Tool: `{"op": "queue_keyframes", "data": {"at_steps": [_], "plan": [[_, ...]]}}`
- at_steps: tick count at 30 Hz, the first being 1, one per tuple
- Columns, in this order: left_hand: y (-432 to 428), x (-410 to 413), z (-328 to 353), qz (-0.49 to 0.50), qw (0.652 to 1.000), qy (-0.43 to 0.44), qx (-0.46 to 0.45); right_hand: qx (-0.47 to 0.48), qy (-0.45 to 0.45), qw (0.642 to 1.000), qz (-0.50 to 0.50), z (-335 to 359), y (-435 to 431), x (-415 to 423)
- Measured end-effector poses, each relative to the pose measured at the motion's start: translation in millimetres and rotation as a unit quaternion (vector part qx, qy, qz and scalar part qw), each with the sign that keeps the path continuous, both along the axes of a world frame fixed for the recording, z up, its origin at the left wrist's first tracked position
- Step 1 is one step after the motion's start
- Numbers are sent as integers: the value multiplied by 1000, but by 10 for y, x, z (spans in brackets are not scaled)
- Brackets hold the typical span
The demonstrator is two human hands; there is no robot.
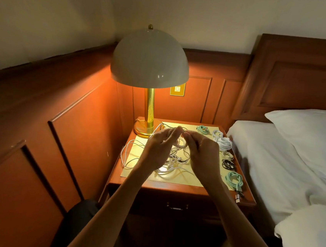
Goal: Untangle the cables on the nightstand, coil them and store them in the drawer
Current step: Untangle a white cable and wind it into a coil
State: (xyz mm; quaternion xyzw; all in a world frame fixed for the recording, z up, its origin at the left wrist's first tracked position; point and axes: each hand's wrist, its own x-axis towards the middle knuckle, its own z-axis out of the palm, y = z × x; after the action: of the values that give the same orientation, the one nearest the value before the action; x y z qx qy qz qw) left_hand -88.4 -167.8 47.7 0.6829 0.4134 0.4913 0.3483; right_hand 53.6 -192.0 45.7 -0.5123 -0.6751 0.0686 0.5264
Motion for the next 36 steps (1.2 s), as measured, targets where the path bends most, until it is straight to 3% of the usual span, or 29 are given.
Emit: {"op": "queue_keyframes", "data": {"at_steps": [3, 5, 7, 10, 15, 17, 20, 23, 25, 28, 31, 36], "plan": [[23, -133, 105, -74, 995, 55, -46, 28, -121, 990, 62, 75, 19, 141], [28, -160, 140, -93, 989, 115, -23, 37, -169, 980, 96, 109, 14, 201], [2, -82, 86, -58, 991, 113, 29, 24, -137, 985, 103, 134, 19, 228], [-72, 169, -21, 74, 996, -5, 44, -2, -16, 997, 71, 137, -19, 133], [-121, 438, -59, 191, 974, -116, 44, -52, 44, 998, -6, 1, -94, -88], [-96, 411, -109, 168, 981, -89, 39, -50, 40, 998, -15, -51, -83, -50], [-19, 232, -125, 58, 998, 28, 12, -45, -10, 999, -10, -110, -58, 87], [-3, 133, -104, 8, 986, 148, 74, -49, -66, 997, 18, -138, -42, 203], [-20, 157, -140, 10, 982, 140, 123, -65, -70, 995, 38, -122, -34, 244], [-15, 196, -219, -8, 990, 76, 116, -117, -63, 988, 80, -46, -30, 302], [6, 189, -241, -14, 993, 71, 98, -160, -91, 976, 115, 36, -49, 372], [-54, 195, -181, -19, 990, 65, 127, -72, -81, 988, 111, 185, -52, 574]]}}
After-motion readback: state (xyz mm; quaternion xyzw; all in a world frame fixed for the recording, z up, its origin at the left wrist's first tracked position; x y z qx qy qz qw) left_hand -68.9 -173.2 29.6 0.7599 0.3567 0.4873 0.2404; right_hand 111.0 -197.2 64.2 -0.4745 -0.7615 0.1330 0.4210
